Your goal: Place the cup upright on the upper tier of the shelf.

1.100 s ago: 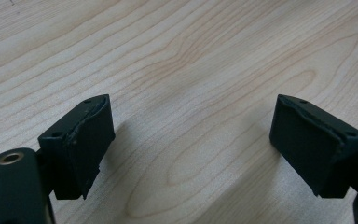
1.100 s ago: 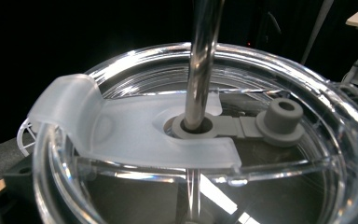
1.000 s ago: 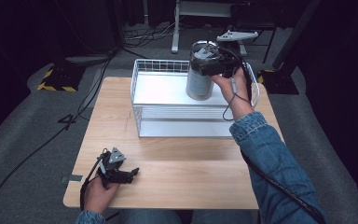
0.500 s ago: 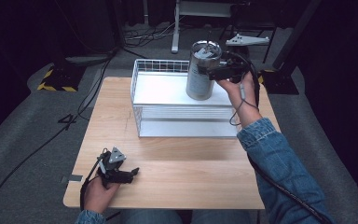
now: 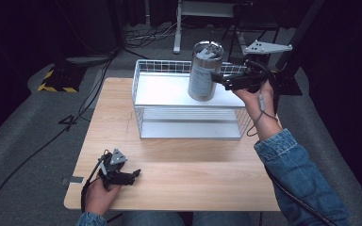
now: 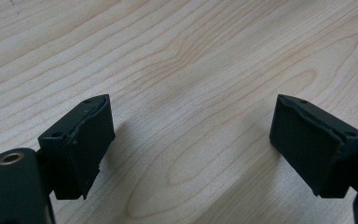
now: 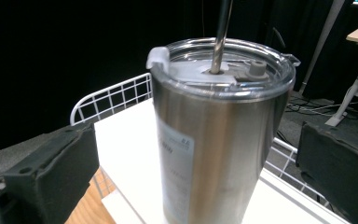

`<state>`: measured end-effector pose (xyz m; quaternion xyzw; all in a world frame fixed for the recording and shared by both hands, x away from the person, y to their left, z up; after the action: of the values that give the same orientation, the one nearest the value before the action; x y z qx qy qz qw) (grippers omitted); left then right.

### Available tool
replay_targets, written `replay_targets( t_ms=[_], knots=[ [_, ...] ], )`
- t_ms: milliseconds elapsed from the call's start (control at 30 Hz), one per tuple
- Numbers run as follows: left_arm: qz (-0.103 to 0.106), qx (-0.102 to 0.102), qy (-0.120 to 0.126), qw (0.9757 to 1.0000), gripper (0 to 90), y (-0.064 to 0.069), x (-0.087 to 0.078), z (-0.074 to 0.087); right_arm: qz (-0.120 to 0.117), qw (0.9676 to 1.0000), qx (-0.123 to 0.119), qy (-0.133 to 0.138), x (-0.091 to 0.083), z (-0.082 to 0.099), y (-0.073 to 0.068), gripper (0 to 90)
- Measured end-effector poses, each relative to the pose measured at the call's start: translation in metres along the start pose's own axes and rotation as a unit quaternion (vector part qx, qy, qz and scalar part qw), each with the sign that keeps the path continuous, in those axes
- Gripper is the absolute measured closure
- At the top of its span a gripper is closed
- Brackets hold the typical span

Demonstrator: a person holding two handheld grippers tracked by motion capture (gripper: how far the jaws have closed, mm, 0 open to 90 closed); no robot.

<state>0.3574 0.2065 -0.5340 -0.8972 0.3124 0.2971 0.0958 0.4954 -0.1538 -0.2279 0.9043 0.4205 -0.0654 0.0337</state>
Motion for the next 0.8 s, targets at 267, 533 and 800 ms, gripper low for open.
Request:
replay_targets(
  t_ms=[267,533,800],
  knots=[
    [0.0,0.0,0.0,1.0,14.2,0.0,0.0,0.0,-0.006,0.9999,-0.007,-0.005,-0.027,0.004,-0.005,0.0],
    [0.0,-0.001,0.0,1.0,14.2,0.0,0.0,0.0,-0.002,0.9998,-0.015,-0.011,-0.053,0.011,-0.006,0.0],
    [-0.001,0.0,-0.001,1.0,14.2,0.0,0.0,0.0,0.005,0.9996,-0.021,-0.018,-0.078,0.022,-0.006,0.0]
  ],
)
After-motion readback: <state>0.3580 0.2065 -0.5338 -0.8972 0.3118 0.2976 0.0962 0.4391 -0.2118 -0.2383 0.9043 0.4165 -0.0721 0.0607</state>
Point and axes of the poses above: each handheld gripper's, and its own axes: x roughly forward along the jaws, z roughly out of its underside, y roughly to its right, the point moved 4 cm from there along x, roughly forward along the jaws, and after that the axes turned 10 degrees about y, right-handed, at the moved point
